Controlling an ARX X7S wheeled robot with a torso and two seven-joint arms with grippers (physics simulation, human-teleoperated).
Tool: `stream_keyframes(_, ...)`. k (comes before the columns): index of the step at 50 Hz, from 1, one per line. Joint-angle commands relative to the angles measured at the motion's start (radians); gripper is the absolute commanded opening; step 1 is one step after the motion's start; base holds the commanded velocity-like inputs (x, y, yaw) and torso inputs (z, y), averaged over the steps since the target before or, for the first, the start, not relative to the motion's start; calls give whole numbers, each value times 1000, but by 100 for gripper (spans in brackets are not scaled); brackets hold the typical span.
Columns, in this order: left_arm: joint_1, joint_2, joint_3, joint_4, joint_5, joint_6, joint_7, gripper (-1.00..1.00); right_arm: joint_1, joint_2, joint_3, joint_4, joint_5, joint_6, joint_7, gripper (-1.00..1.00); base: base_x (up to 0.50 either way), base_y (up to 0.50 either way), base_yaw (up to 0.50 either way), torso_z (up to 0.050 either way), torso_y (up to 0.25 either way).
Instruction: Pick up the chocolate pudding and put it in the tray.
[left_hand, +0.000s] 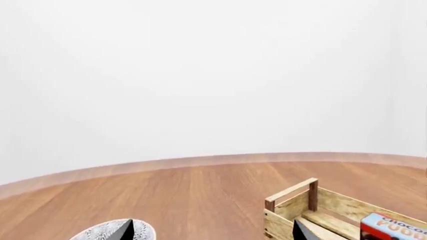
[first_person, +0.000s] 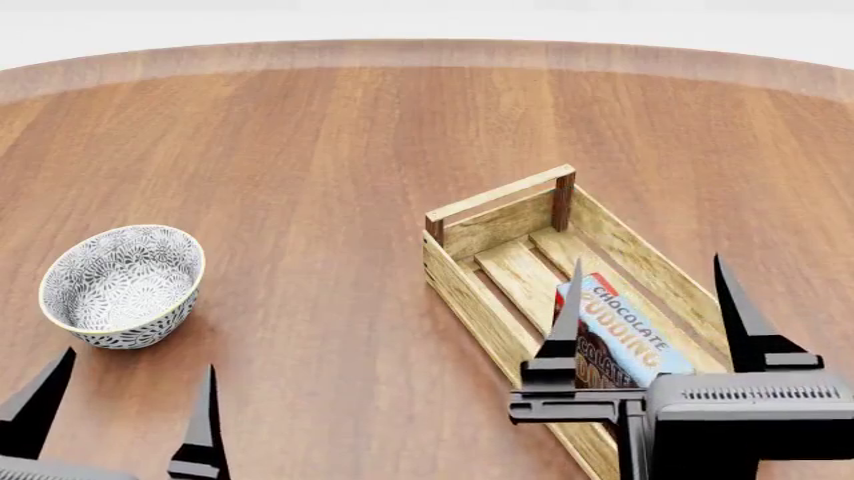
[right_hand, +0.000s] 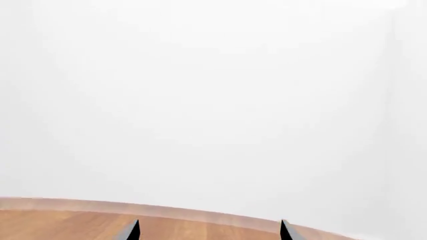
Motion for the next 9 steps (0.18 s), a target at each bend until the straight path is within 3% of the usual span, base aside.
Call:
stream_keyframes(1, 6, -3, 9, 8, 6, 4, -4, 100, -51, 24, 5, -75, -12, -13, 25, 100, 0, 0, 0, 0, 0)
stream_keyframes(9, -6, -5, 13, 22, 2, -14, -6, 100, -57, 15, 5, -47, -9, -33, 19, 100, 0, 0, 0, 0, 0)
